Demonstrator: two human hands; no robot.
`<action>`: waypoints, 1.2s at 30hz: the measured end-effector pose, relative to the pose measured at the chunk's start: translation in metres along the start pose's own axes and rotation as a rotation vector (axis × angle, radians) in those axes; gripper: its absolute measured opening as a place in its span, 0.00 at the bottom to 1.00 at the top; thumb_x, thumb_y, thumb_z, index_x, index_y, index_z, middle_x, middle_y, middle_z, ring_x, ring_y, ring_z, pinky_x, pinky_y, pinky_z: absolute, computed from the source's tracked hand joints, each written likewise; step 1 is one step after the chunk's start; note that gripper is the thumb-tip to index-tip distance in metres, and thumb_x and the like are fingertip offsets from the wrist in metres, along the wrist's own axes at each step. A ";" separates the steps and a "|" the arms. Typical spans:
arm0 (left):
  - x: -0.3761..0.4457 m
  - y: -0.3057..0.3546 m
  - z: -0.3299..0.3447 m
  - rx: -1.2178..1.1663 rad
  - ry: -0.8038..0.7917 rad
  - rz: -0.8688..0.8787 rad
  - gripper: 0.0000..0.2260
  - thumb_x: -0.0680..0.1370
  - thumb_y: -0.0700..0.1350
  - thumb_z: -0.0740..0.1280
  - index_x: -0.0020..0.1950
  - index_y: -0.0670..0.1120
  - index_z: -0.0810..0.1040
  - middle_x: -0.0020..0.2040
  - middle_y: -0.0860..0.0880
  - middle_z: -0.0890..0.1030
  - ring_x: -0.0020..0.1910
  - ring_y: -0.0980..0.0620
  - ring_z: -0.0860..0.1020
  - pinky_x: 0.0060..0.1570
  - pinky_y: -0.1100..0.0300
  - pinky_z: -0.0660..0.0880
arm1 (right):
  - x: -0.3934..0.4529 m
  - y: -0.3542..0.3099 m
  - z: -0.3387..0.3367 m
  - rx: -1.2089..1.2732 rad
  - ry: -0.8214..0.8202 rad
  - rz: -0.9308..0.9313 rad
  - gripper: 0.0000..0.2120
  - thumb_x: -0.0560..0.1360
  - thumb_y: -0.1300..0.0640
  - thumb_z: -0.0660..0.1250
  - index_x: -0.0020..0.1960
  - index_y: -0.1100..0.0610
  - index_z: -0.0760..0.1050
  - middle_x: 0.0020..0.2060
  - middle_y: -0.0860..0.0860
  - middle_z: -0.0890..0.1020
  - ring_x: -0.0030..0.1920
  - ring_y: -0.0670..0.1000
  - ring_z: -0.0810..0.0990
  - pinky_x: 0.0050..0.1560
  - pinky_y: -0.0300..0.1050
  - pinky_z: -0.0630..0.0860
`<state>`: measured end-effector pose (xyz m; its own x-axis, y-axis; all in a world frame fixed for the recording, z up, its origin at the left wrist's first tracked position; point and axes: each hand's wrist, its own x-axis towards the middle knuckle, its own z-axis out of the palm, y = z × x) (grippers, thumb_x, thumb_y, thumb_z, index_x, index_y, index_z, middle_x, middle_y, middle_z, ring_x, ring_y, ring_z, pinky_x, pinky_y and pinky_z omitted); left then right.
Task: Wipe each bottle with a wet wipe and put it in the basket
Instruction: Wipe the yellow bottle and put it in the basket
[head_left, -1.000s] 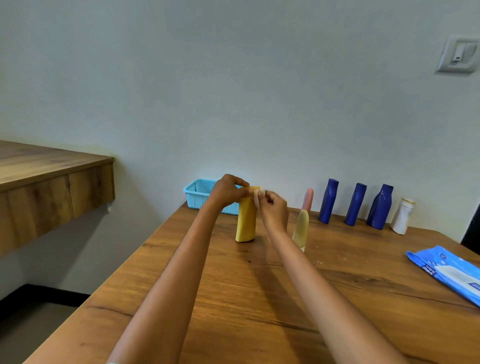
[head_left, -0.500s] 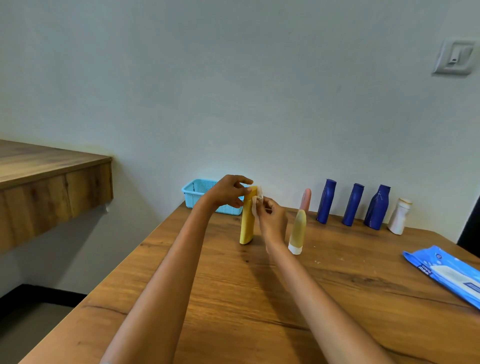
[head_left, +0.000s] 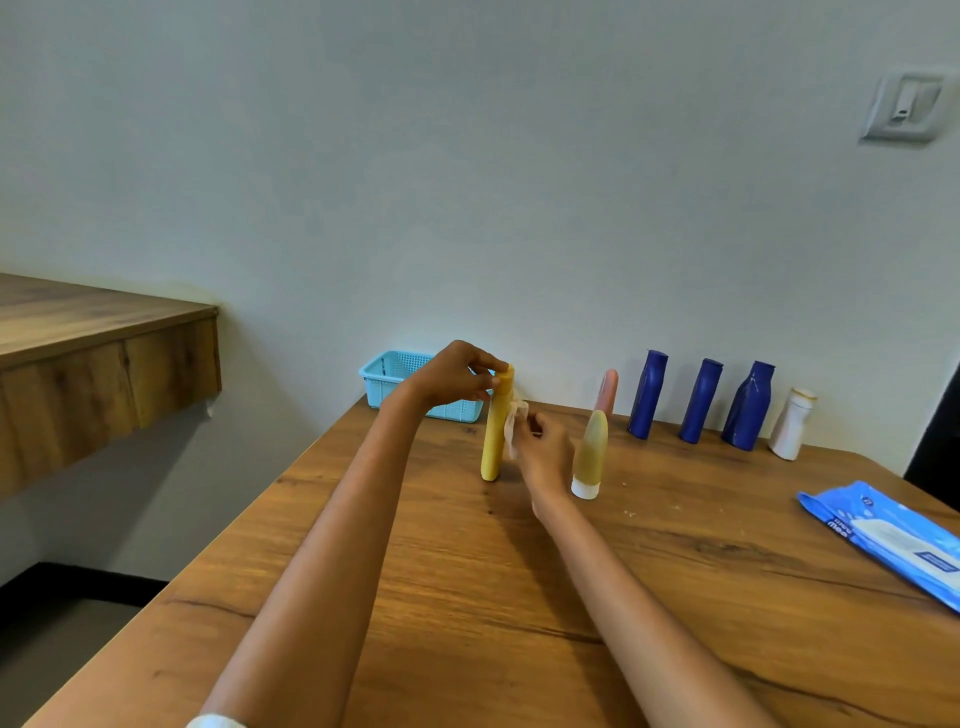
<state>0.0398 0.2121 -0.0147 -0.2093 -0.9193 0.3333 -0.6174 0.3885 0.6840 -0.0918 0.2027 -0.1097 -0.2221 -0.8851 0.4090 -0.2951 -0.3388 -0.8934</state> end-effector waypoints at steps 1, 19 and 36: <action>0.001 0.000 0.001 0.045 0.017 0.023 0.15 0.77 0.38 0.65 0.64 0.41 0.76 0.59 0.41 0.78 0.49 0.52 0.77 0.44 0.68 0.74 | 0.003 -0.002 -0.001 0.007 0.000 -0.002 0.12 0.78 0.50 0.61 0.42 0.55 0.76 0.34 0.49 0.78 0.39 0.50 0.77 0.38 0.44 0.72; 0.010 -0.007 0.015 0.101 0.195 0.099 0.12 0.73 0.45 0.72 0.54 0.43 0.82 0.55 0.46 0.80 0.53 0.52 0.77 0.48 0.69 0.69 | 0.007 -0.004 -0.011 -0.232 0.015 -0.141 0.12 0.77 0.49 0.64 0.45 0.56 0.79 0.38 0.50 0.81 0.41 0.51 0.79 0.43 0.50 0.78; 0.016 -0.018 0.020 0.000 0.222 0.040 0.11 0.72 0.47 0.73 0.52 0.46 0.82 0.54 0.48 0.82 0.51 0.52 0.79 0.44 0.66 0.71 | 0.004 0.005 0.000 -0.162 -0.033 -0.009 0.07 0.75 0.51 0.66 0.42 0.53 0.78 0.34 0.47 0.77 0.38 0.49 0.76 0.34 0.40 0.68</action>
<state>0.0327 0.1892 -0.0349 -0.0617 -0.8667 0.4949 -0.6122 0.4245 0.6671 -0.0945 0.1979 -0.1125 -0.1891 -0.8931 0.4081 -0.4432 -0.2932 -0.8471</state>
